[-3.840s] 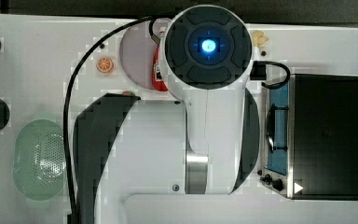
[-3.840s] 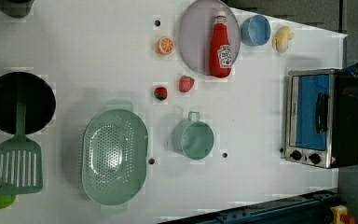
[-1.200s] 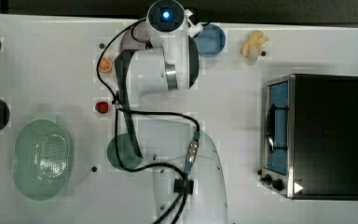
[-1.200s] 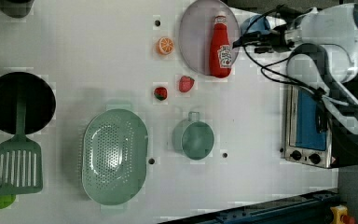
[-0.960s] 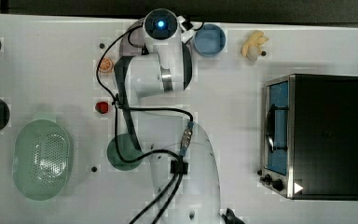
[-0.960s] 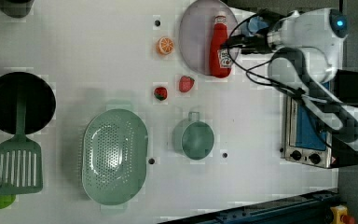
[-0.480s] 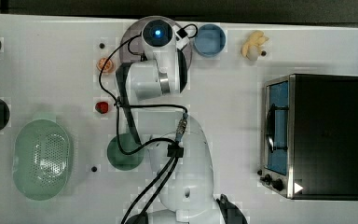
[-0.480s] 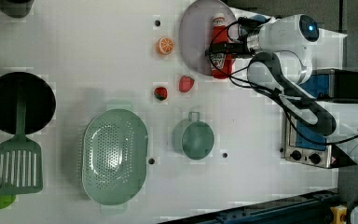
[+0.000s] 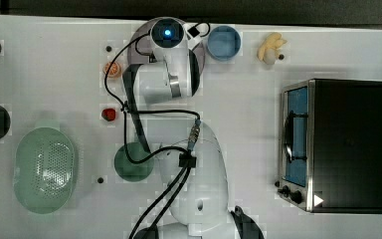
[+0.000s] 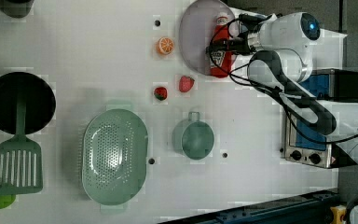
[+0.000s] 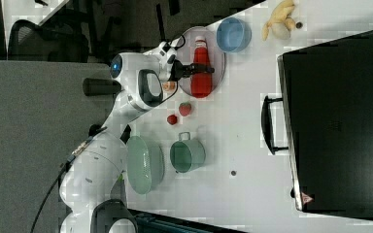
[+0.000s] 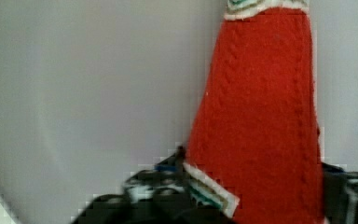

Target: Pick ketchup from plate and place it on table.

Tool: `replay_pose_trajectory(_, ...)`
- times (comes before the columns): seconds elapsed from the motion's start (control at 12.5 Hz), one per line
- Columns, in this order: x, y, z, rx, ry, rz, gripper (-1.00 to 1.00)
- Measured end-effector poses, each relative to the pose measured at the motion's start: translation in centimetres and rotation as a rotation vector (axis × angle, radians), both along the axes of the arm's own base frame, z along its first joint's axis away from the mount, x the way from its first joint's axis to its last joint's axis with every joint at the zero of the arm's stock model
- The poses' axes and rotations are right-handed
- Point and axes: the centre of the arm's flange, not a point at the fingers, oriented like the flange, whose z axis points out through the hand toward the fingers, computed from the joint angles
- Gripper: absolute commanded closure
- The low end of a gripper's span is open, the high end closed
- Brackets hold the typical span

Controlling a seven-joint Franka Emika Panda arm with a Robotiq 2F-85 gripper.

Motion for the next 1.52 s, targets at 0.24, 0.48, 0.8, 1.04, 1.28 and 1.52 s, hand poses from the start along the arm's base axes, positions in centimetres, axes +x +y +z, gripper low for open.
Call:
replay_pose_trajectory(0.24, 0.8, -0.2, 0.6, 0.014, -0.027, -0.016, -0.18)
replay_pose_trajectory(0.48, 0.6, -0.1, 0.6, 0.005, -0.016, -0.009, -0.18)
replay_pose_trajectory(0.8, 0.1, -0.3, 2.9, 0.063, 0.07, -0.086, -0.18)
replay_pose_trajectory(1.04, 0.1, -0.8, 10.8, 0.057, 0.064, -0.091, -0.18)
replay_pose_trajectory(1.28, -0.5, -2.4, 23.1, 0.044, -0.068, -0.106, -0.18)
replay_pose_trajectory(1.52, -4.9, -4.9, 33.0, 0.027, -0.164, -0.143, -0.18)
